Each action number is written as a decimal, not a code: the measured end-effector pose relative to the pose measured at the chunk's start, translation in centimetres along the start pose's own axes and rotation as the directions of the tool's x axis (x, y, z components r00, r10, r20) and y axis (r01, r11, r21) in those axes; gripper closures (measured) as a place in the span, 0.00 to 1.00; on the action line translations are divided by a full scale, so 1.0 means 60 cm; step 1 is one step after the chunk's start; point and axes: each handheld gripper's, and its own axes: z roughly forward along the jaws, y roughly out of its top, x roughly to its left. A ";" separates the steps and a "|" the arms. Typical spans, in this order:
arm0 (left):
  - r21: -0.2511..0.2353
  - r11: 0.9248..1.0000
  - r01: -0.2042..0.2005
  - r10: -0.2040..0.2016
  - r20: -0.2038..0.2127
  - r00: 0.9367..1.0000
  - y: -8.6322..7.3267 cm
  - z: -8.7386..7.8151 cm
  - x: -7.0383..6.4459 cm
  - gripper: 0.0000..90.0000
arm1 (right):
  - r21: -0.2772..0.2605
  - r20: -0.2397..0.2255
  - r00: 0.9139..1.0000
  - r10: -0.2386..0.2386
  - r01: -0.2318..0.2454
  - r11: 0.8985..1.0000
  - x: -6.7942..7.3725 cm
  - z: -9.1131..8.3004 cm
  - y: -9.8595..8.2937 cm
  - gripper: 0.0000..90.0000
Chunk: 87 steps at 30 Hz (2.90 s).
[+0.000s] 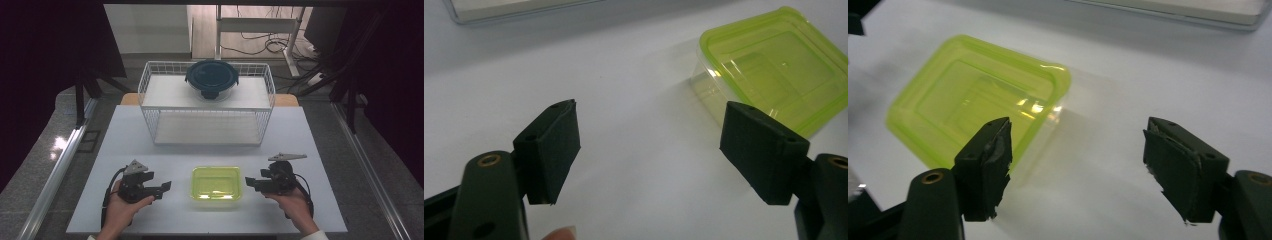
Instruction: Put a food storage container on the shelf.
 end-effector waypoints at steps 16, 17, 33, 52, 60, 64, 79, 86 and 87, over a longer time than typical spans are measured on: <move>0.037 0.996 0.075 -0.080 0.152 0.985 0.025 0.034 -0.015 0.28 | -0.003 -0.108 0.991 0.084 -0.085 0.996 0.011 0.016 -0.002 0.38; 0.040 0.995 0.090 -0.095 0.165 0.982 0.027 0.038 -0.014 0.28 | -0.003 -0.108 0.991 0.084 -0.085 0.996 0.011 0.016 -0.002 0.38; 0.126 0.971 0.203 -0.231 0.275 0.933 0.044 0.092 -0.019 0.37 | 0.038 -0.158 0.978 0.133 -0.129 0.991 0.014 0.048 -0.006 0.43; 0.206 0.940 0.273 -0.331 0.343 0.879 0.032 0.120 -0.009 0.54 | 0.069 -0.188 0.962 0.197 -0.187 0.980 0.004 0.074 -0.014 0.53; 0.241 0.921 0.306 -0.380 0.384 0.842 0.026 0.130 -0.005 0.67 | 0.093 -0.238 0.931 0.277 -0.262 0.961 -0.008 0.078 -0.020 0.66; 0.255 0.917 0.307 -0.388 0.384 0.838 0.026 0.133 -0.010 0.74 | 0.123 -0.265 0.911 0.314 -0.291 0.949 -0.009 0.082 -0.024 0.72; 0.234 0.921 0.310 -0.382 0.401 0.833 0.030 0.118 -0.010 0.88 | 0.079 -0.253 0.924 0.286 -0.275 0.958 -0.001 0.061 -0.019 0.86; 0.189 0.942 0.277 -0.332 0.404 0.852 0.043 0.093 -0.021 0.88 | 0.038 -0.258 0.936 0.241 -0.239 0.970 0.009 0.042 -0.012 0.86; 0.186 0.944 0.273 -0.326 0.405 0.854 0.044 0.090 -0.021 0.88 | 0.031 -0.262 0.936 0.235 -0.235 0.972 0.011 0.039 -0.011 0.86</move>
